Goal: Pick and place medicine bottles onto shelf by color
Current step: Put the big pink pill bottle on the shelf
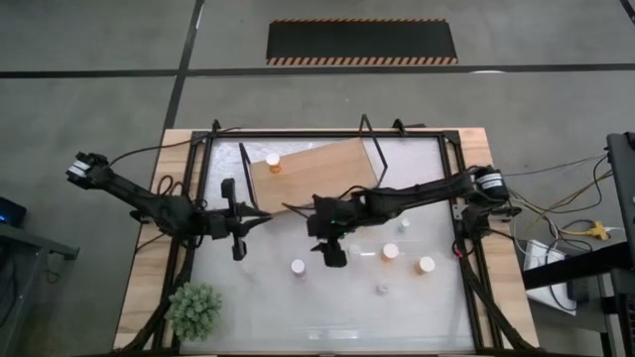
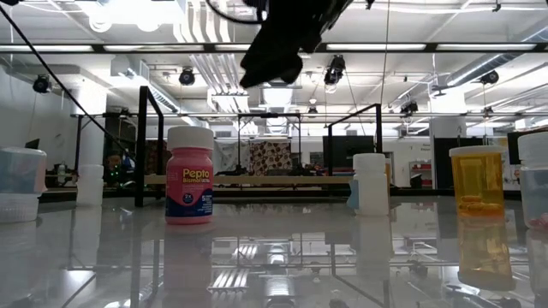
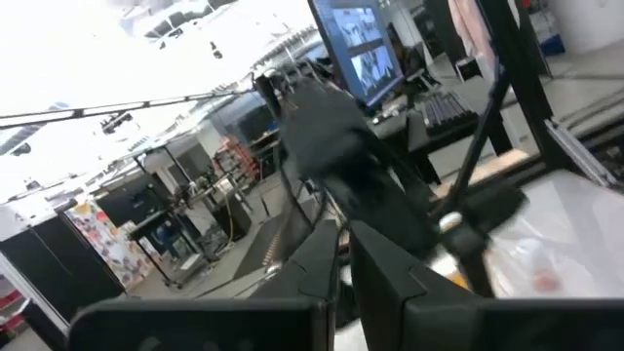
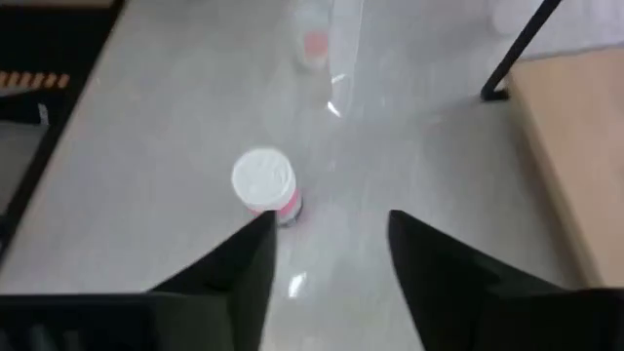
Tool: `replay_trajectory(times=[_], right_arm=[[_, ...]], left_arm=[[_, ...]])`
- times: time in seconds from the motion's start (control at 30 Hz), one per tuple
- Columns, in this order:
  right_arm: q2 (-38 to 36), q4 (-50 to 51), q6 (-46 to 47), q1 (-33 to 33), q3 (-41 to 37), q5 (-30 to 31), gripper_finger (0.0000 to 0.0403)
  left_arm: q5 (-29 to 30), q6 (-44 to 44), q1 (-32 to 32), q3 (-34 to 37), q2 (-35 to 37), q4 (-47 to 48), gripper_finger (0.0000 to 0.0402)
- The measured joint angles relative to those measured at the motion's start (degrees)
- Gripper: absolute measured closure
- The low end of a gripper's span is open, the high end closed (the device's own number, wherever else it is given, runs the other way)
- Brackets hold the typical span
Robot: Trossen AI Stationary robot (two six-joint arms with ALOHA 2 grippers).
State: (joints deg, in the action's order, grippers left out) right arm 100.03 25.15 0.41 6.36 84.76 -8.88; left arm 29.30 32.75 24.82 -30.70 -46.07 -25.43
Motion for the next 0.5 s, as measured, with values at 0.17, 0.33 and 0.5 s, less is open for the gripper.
replay_trajectory(times=[0.17,0.33,0.5], right_arm=[[4.6,-0.4,-0.2,1.3,1.9,0.0,0.0139],[8.3,-1.3,-0.5,2.9,3.9,0.0,0.0100],[11.5,-5.0,-0.5,3.6,5.2,-0.1,0.0094]], left_arm=[[0.0,-2.3,0.0,2.2,2.6,0.3,0.0388],[0.1,-2.3,0.0,3.1,4.3,0.3,0.0388],[0.1,-2.4,0.0,3.0,4.5,0.3,0.0388]])
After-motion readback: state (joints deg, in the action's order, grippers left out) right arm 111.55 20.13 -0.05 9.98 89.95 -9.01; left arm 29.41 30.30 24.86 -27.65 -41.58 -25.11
